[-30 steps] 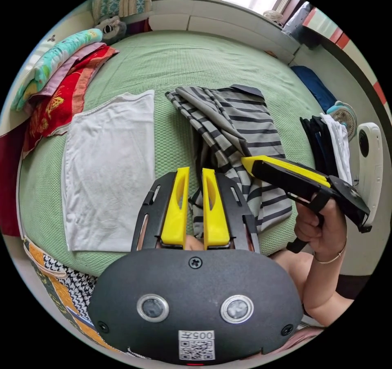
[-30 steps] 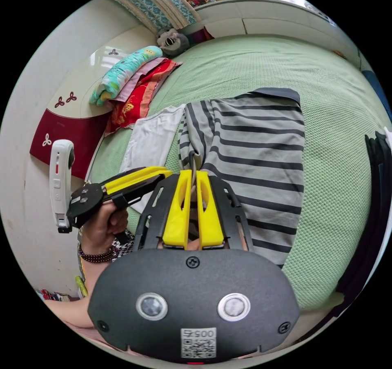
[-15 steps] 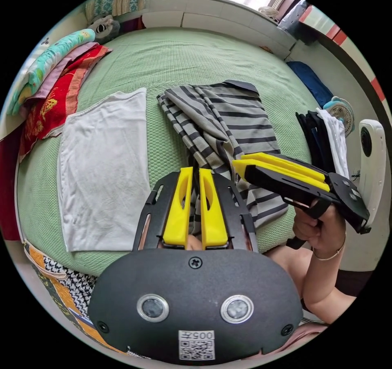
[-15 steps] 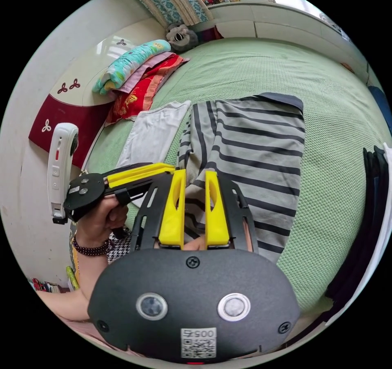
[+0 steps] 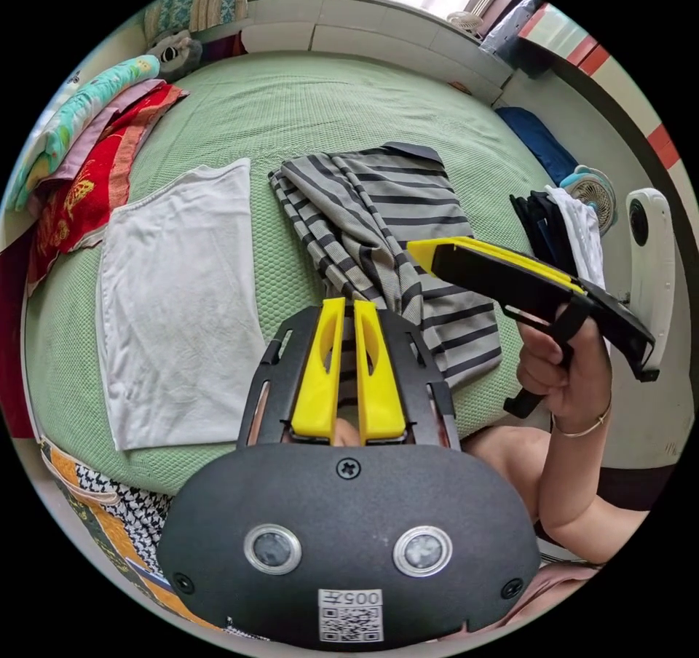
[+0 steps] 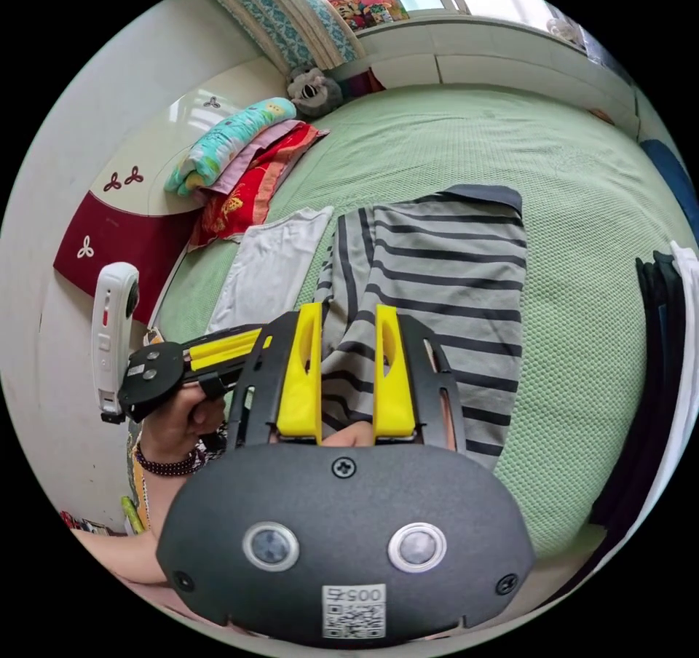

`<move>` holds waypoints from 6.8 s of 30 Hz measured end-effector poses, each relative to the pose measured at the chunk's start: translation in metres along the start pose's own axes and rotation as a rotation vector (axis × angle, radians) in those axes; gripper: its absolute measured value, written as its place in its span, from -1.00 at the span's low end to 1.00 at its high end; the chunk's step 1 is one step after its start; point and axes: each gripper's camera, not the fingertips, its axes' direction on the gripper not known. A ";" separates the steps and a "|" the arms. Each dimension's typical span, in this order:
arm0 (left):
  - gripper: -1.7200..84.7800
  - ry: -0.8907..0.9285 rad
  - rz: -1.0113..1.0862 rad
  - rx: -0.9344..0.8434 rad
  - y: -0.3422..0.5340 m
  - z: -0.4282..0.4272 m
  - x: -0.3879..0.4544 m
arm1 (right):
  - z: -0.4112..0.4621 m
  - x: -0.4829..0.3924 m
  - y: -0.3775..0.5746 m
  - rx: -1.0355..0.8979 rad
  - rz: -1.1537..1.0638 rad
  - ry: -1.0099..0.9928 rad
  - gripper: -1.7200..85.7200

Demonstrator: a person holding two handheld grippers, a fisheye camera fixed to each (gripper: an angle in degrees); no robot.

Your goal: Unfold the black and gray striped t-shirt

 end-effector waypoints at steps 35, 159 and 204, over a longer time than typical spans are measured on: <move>-0.56 0.053 -0.142 0.072 0.004 0.017 -0.006 | -0.047 0.036 0.023 0.096 0.096 0.084 -0.98; -0.84 -0.170 -0.192 -0.036 0.282 -0.081 -0.001 | -0.127 -0.040 0.282 0.063 -0.056 0.492 -0.70; -0.68 -0.157 -0.080 0.229 0.311 -0.226 0.083 | -0.215 0.009 0.463 -0.028 0.189 0.549 -1.00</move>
